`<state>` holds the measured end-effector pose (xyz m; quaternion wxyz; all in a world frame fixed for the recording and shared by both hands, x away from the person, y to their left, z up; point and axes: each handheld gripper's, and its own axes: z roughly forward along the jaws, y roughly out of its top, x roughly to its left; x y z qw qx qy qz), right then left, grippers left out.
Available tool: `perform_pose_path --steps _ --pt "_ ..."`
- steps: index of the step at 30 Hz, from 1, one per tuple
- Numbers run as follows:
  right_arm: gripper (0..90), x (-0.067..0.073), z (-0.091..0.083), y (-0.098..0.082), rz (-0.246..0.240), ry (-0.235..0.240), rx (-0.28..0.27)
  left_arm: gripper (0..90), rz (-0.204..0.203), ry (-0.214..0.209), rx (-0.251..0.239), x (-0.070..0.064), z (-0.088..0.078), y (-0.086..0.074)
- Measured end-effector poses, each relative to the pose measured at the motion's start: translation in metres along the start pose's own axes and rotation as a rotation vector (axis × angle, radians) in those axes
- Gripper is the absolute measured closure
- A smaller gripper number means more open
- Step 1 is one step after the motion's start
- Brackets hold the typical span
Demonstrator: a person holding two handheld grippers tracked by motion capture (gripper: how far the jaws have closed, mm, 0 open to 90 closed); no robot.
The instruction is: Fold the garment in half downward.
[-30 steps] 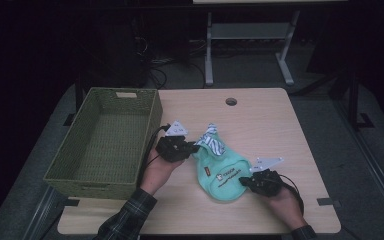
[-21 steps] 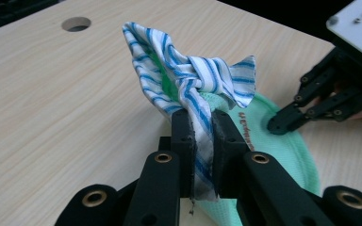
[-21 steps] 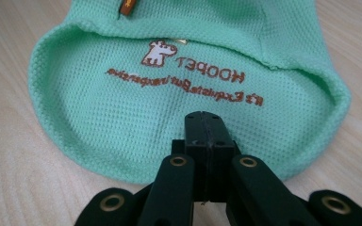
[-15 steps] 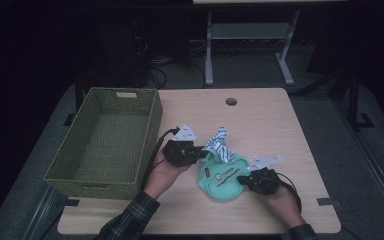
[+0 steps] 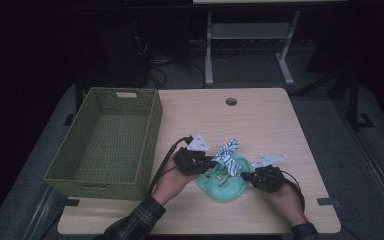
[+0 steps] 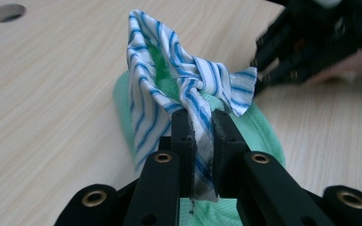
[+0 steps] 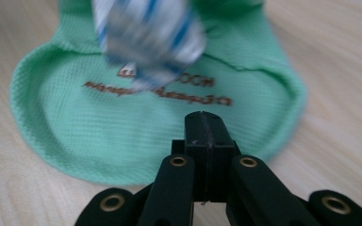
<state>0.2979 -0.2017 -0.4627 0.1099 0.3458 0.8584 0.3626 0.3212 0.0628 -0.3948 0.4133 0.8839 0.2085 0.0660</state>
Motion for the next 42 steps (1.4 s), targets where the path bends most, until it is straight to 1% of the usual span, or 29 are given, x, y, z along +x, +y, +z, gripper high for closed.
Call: perform_pose_path --steps 3,4,5,6,7,9,10,11,13,14,15,16,18,20,21,23,25,27,29,31,33,35,36,38,39,40,41,42 --pt "89.7 -0.006 -0.005 -0.002 0.012 -0.011 -0.013 80.9 0.009 -0.013 0.012 -0.004 0.005 -0.001" --pt "89.7 -0.007 -0.006 -0.003 0.021 -0.013 -0.009 80.9 0.006 -0.016 0.013 -0.006 0.007 -0.001" --pt "89.7 -0.007 -0.006 -0.004 0.027 -0.013 -0.008 80.9 0.015 -0.023 0.02 -0.007 0.01 -0.001" --pt "89.7 -0.008 -0.006 -0.004 0.025 -0.015 -0.01 80.8 0.023 -0.027 0.031 -0.009 0.011 -0.002" --pt "89.6 -0.008 -0.007 -0.004 0.026 -0.016 -0.01 80.7 0.017 -0.031 0.026 -0.01 0.013 -0.002" --pt "89.6 -0.008 -0.007 -0.004 0.026 -0.018 -0.012 80.6 0.033 -0.041 0.052 -0.012 0.018 -0.004" --pt "89.6 -0.009 -0.007 -0.004 0.024 -0.019 -0.013 80.4 0.027 -0.044 0.053 -0.014 0.02 -0.005" --pt "89.6 -0.009 -0.007 -0.004 0.026 -0.019 -0.013 80.3 0.034 -0.051 0.066 -0.014 0.022 -0.006" --pt "89.6 -0.009 -0.008 -0.004 0.028 -0.02 -0.013 79.6 0.03 -0.06 0.07 -0.016 0.026 -0.007" --pt "89.6 -0.009 -0.008 -0.004 0.022 -0.021 -0.014 78.7 0.032 -0.063 0.071 -0.017 0.026 -0.007" --pt "89.6 -0.01 -0.008 -0.004 0.021 -0.021 -0.015 76.7 0.038 -0.067 0.074 -0.016 0.026 -0.006" --pt "89.6 -0.01 -0.009 -0.004 0.022 -0.021 -0.015 73.2 0.033 -0.07 0.068 -0.017 0.026 -0.006" --pt "89.7 -0.009 -0.009 -0.004 0.023 -0.02 -0.017 65.0 0.009 -0.078 0.042 -0.016 0.023 -0.004" --pt "89.6 -0.009 -0.01 -0.003 0.024 -0.019 -0.019 58.4 -0.005 -0.08 0.028 -0.014 0.02 -0.002" --pt "89.7 -0.008 -0.01 -0.003 0.026 -0.017 -0.021 57.3 -0.003 -0.085 0.024 -0.013 0.018 -0.001" --pt "89.6 -0.007 -0.011 -0.003 0.022 -0.013 -0.029 56.1 -0.008 -0.078 0.007 -0.011 0.014 0.003" --pt "89.6 -0.007 -0.013 -0.003 0.016 -0.008 -0.03 55.7 -0.015 -0.083 0.001 -0.007 0.013 0.007" --pt "89.6 -0.005 -0.014 -0.002 0.011 0.001 -0.038 55.7 -0.017 -0.076 0.001 -0.004 0.013 0.011" --pt "89.7 -0.002 -0.015 -0.002 0.006 0.009 -0.043 55.8 -0.035 -0.081 0.001 -0.001 0.016 0.015" --pt "89.6 0.0 -0.017 -0.002 0.003 0.015 -0.049 56.0 -0.048 -0.085 0.011 0.003 0.022 0.018" --pt "89.6 0.003 -0.019 -0.002 -0.005 0.02 -0.056 56.4 -0.067 -0.087 0.009 0.006 0.029 0.021" --pt "89.6 0.005 -0.02 -0.002 -0.005 0.025 -0.057 56.6 -0.075 -0.092 0.018 0.008 0.036 0.023" --pt "89.6 0.006 -0.019 -0.002 -0.008 0.029 -0.058 56.8 -0.078 -0.095 0.022 0.008 0.039 0.023" --pt "89.7 0.008 -0.02 -0.002 -0.006 0.037 -0.057 57.2 -0.072 -0.085 0.042 0.008 0.045 0.023" --pt "89.6 0.009 -0.02 -0.002 -0.012 0.039 -0.059 57.3 -0.072 -0.083 0.052 0.009 0.048 0.023" --pt "89.6 0.009 -0.02 -0.002 -0.021 0.043 -0.062 58.2 -0.079 -0.083 0.051 0.009 0.05 0.022" --pt "89.6 0.01 -0.02 -0.002 -0.024 0.049 -0.063 59.8 -0.084 -0.077 0.056 0.009 0.053 0.021" --pt "89.6 0.012 -0.02 -0.002 -0.018 0.064 -0.069 63.2 -0.08 -0.072 0.062 0.01 0.053 0.021"
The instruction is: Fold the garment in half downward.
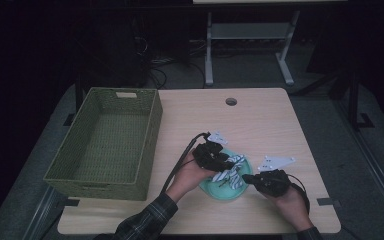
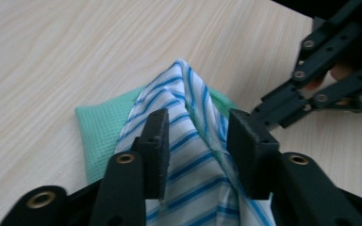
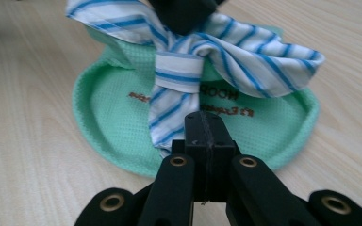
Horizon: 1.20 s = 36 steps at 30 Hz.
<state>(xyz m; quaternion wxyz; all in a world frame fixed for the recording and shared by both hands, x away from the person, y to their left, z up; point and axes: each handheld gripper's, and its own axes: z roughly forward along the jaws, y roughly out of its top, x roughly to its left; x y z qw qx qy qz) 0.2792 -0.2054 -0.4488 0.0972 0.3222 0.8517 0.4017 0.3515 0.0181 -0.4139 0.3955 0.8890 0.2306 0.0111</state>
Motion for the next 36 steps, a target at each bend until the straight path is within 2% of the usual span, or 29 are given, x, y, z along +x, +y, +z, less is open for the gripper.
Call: perform_pose_path --steps 2,4,7,10,11,18,21,24,27,33,36 --pt "89.6 0.001 0.0 0.0 -0.012 0.006 -0.001 70.5 -0.015 -0.011 -0.005 0.0 0.001 -0.002" --pt "89.6 0.002 0.001 0.001 -0.022 0.015 -0.006 79.3 -0.005 -0.019 0.007 0.002 0.0 -0.003" --pt "89.6 0.003 0.004 0.002 -0.021 0.031 -0.003 88.2 -0.013 -0.021 0.0 0.002 0.0 -0.005" --pt "89.6 0.006 0.007 0.003 -0.041 0.045 -0.003 89.2 -0.013 -0.018 -0.008 0.001 -0.001 -0.005" --pt "89.6 0.008 0.007 0.004 -0.034 0.053 -0.002 89.2 -0.004 -0.019 -0.003 0.002 -0.002 -0.005" --pt "89.6 0.009 0.017 0.011 -0.067 0.058 0.001 89.5 0.003 -0.018 -0.054 -0.002 -0.019 0.001" --pt "89.6 0.008 0.019 0.015 -0.067 0.052 -0.005 89.5 0.018 -0.015 -0.076 -0.003 -0.028 0.004" --pt "89.6 0.005 0.022 0.021 -0.054 0.053 -0.031 89.5 0.015 -0.015 -0.092 -0.004 -0.032 0.005" --pt "89.7 -0.001 0.027 0.025 -0.045 0.06 -0.057 89.4 0.022 -0.021 -0.083 -0.007 -0.029 0.004" --pt "89.6 -0.006 0.03 0.02 -0.028 0.046 -0.02 89.4 0.027 -0.045 -0.07 -0.015 -0.016 0.002" --pt "89.6 -0.009 0.024 0.013 -0.021 -0.006 0.019 89.5 0.027 -0.041 -0.079 -0.019 -0.011 0.001"
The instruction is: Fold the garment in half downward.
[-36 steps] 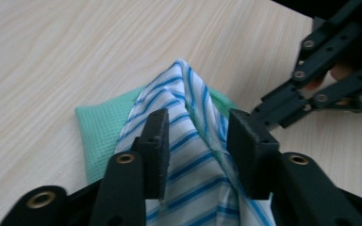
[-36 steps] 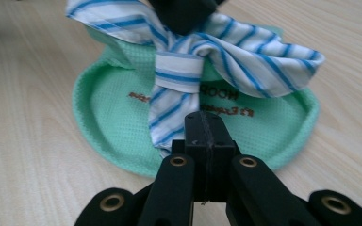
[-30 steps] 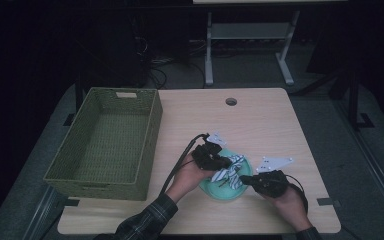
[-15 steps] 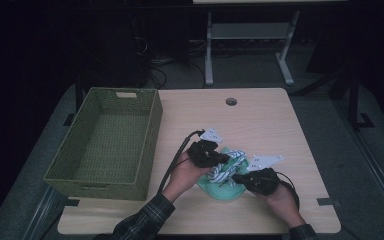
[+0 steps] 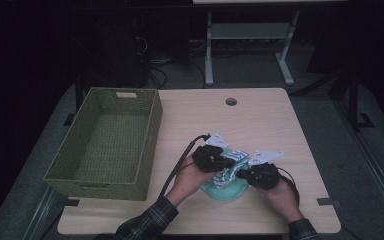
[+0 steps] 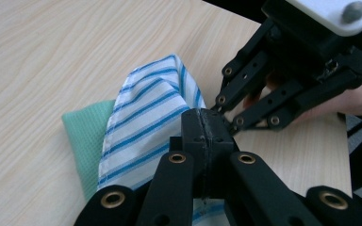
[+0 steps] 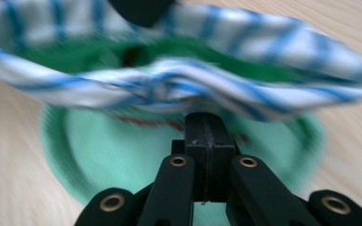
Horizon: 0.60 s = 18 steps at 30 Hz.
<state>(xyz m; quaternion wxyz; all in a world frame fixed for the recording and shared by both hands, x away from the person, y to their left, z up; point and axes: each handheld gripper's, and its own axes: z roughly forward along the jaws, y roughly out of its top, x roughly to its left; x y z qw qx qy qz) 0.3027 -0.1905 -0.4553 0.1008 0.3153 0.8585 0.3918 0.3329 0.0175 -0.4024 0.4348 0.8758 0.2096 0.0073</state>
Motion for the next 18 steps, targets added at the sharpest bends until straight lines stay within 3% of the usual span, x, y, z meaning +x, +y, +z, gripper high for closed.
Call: perform_pose_path --steps 8,18 --pt "89.6 -0.028 -0.031 -0.018 0.088 -0.107 -0.023 89.5 0.003 -0.015 0.012 -0.005 0.012 -0.004" --pt "89.6 -0.037 -0.032 -0.021 0.102 -0.139 -0.027 89.4 0.016 -0.037 0.083 -0.012 0.04 -0.017"
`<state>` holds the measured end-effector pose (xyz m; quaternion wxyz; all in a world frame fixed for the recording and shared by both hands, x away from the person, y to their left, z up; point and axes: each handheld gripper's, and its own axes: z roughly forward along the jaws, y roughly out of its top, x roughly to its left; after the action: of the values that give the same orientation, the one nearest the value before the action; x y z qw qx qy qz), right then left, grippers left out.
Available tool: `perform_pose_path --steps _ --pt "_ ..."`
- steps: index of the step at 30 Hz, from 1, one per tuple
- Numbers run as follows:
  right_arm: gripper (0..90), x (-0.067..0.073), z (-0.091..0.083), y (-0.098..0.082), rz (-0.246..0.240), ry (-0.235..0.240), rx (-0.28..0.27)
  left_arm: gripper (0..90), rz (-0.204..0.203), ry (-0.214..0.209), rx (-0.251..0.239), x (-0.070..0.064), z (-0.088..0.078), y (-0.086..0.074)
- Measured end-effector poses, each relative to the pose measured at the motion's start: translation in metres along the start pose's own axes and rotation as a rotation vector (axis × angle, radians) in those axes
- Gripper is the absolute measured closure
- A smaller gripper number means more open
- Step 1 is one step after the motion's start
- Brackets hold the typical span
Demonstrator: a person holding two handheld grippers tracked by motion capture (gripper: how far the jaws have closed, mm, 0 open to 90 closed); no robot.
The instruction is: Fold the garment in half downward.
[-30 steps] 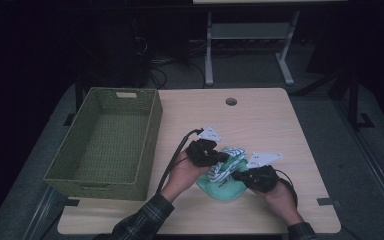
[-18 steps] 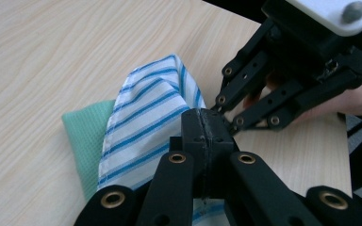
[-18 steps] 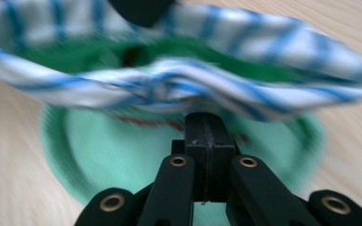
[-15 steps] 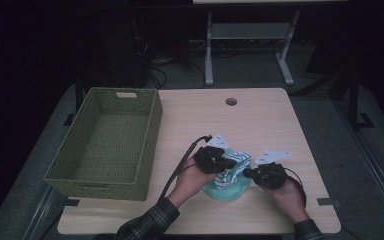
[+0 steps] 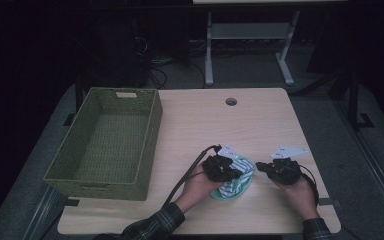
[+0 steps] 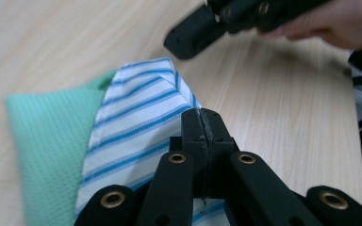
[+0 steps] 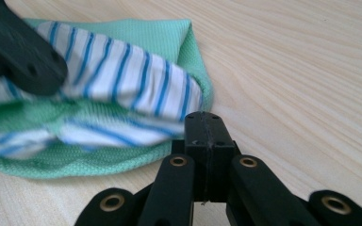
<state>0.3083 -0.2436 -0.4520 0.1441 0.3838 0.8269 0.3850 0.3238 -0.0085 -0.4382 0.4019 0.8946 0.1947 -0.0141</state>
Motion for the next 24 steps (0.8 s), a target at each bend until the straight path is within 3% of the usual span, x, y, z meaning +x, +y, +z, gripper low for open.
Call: perform_pose_path --steps 5,11,14,18,21,24 --pt "89.6 -0.001 0.0 0.0 0.004 0.002 -0.004 89.0 0.007 -0.008 0.036 -0.003 0.013 -0.007" --pt "89.5 -0.001 -0.001 0.0 0.006 0.011 -0.006 83.6 0.006 -0.012 0.025 -0.002 0.009 -0.006" --pt "89.5 -0.001 -0.001 0.001 0.007 0.013 -0.018 75.1 0.012 -0.015 0.011 -0.003 0.002 -0.004" --pt "88.6 0.0 -0.002 0.003 0.005 0.023 -0.019 72.0 0.01 -0.008 -0.008 -0.004 -0.01 -0.002" --pt "88.7 -0.002 -0.003 0.006 -0.004 0.03 -0.026 73.7 0.004 -0.003 -0.024 -0.004 -0.023 -0.003" --pt "89.5 -0.004 -0.001 0.012 -0.012 0.038 -0.032 81.8 0.001 0.008 -0.022 -0.004 -0.036 -0.008"
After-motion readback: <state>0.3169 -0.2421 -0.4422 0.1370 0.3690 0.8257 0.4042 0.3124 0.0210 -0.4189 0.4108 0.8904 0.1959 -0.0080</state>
